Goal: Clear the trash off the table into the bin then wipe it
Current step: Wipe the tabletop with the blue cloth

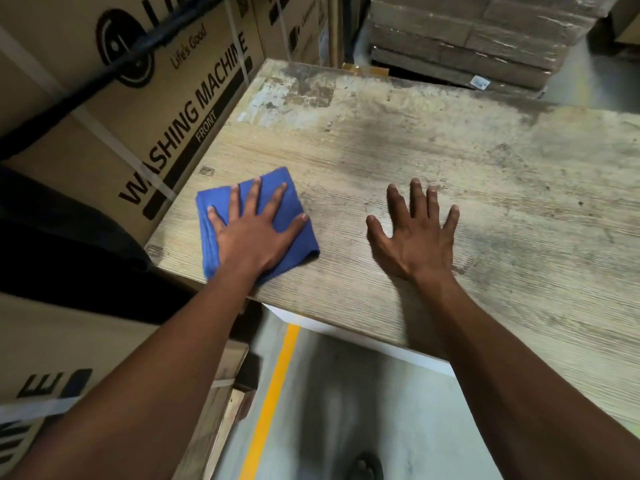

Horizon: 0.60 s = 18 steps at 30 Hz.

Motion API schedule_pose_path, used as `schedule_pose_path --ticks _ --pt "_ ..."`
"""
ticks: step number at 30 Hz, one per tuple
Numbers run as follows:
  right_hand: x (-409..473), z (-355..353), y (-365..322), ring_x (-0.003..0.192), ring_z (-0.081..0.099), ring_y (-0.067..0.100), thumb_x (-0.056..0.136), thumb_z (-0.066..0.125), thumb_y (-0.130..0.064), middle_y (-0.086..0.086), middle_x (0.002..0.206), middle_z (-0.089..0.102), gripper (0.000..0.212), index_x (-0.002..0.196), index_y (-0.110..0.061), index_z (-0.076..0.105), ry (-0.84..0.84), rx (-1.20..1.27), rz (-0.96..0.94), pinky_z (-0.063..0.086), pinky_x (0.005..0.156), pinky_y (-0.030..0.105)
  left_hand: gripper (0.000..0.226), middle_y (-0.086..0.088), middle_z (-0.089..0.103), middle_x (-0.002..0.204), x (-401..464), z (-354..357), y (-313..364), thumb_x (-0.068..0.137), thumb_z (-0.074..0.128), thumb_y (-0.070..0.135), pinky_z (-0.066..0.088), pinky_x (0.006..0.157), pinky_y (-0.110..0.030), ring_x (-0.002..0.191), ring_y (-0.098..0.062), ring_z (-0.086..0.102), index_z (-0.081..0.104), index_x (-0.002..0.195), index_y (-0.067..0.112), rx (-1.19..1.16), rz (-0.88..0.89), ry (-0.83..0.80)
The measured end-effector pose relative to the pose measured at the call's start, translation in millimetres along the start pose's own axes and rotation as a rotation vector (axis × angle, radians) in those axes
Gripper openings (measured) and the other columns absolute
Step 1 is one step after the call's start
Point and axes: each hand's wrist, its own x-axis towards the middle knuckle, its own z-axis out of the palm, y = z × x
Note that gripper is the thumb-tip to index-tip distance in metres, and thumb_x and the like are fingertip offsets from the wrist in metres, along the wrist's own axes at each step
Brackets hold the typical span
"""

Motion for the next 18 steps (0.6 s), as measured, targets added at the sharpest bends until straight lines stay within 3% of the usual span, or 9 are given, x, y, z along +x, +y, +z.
schedule_pose_path --ticks 5,9,13,18 --pt "5 4 -31 0.166 -0.005 0.040 0.099 0.021 -0.068 0.019 0.180 -0.003 0.085 0.172 -0.026 0.013 -0.034 0.025 0.035 -0.005 0.129 0.067 0.093 0.011 -0.010 0.181 51 -9 12 0.083 0.006 0.103 -0.009 0.124 -0.077 0.167 -0.029 -0.015 -0.003 0.166 0.061 -0.031 0.014 -0.021" --pt "-4 16 -70 0.167 -0.008 0.033 0.103 0.021 -0.068 0.007 0.182 -0.005 0.077 0.172 -0.036 0.010 -0.040 0.035 -0.124 -0.007 0.129 0.067 0.089 0.014 -0.011 0.181 9 1 -3 0.086 0.007 0.102 -0.008 0.126 -0.074 0.167 -0.027 -0.015 -0.004 0.165 0.062 -0.028 -0.035 -0.008" --pt "-1 19 -84 0.166 -0.015 0.032 0.101 0.008 -0.079 0.006 0.181 -0.012 0.082 0.172 -0.039 0.000 -0.045 0.029 -0.093 -0.010 0.127 0.069 0.086 0.017 -0.012 0.180 -35 3 -39 0.087 0.007 0.100 -0.007 0.127 -0.073 0.167 -0.024 -0.017 -0.005 0.164 0.063 0.003 -0.133 0.026" --pt "0 23 -88 0.167 -0.013 0.031 0.100 0.006 -0.081 0.004 0.181 -0.010 0.083 0.172 -0.039 0.001 -0.018 0.016 -0.086 -0.009 0.127 0.069 0.089 0.013 -0.011 0.181 5 -9 -48 0.086 0.007 0.102 -0.009 0.126 -0.074 0.167 -0.028 -0.016 -0.004 0.165 0.062 -0.019 -0.153 0.024"
